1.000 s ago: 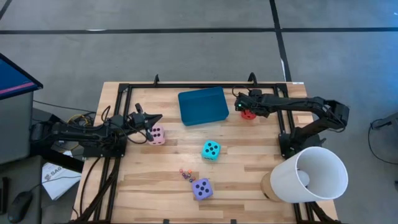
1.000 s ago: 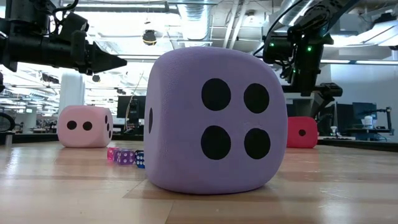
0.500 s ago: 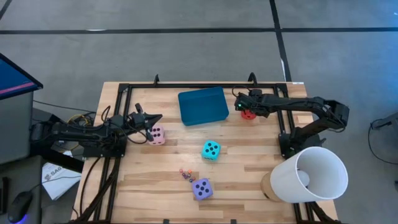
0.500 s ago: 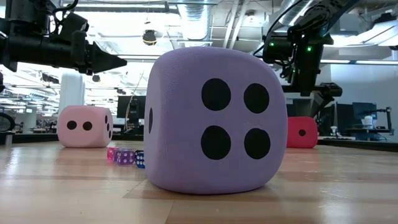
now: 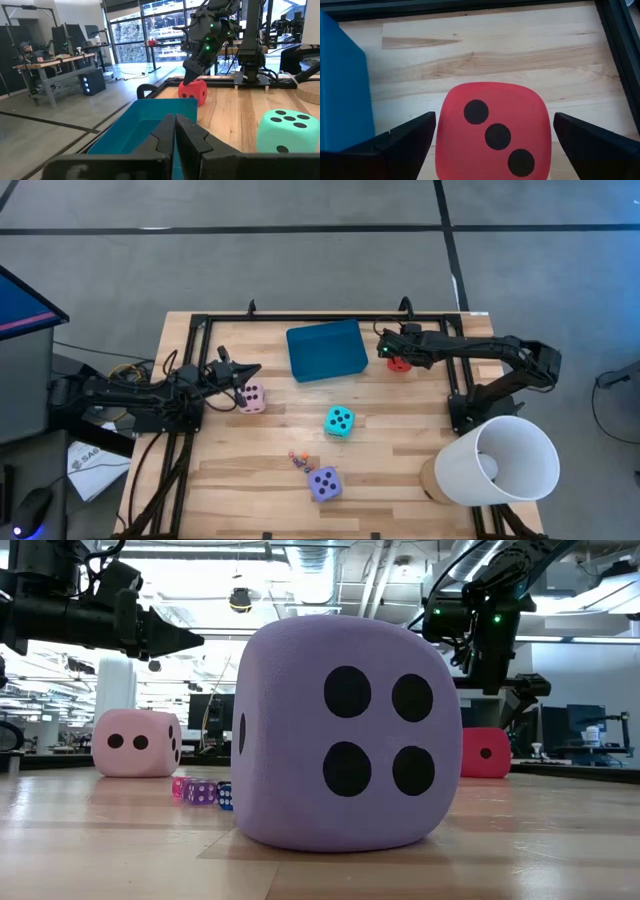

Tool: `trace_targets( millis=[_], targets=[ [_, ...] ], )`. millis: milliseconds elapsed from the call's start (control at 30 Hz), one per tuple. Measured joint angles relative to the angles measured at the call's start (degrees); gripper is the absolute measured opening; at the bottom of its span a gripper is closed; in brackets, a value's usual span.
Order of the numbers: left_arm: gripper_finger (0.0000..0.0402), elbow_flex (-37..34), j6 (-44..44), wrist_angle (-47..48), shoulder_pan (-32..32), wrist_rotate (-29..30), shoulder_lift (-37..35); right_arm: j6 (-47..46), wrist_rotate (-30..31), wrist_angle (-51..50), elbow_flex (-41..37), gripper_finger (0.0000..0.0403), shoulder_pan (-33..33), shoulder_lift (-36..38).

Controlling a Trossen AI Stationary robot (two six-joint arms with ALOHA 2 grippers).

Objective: Pick & Place Dice
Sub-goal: Put the large red dice into the blue bin

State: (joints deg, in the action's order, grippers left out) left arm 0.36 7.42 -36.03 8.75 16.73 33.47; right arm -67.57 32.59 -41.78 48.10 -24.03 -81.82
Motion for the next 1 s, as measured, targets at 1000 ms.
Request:
trace_targets(
  millis=[1000],
  targets=[
    [0.0006,0.0,0.0,0.0,0.0,0.3,0.0,-0.8,-2.3,4.0,-3.4,0.04,0.0,0.0]
  ],
)
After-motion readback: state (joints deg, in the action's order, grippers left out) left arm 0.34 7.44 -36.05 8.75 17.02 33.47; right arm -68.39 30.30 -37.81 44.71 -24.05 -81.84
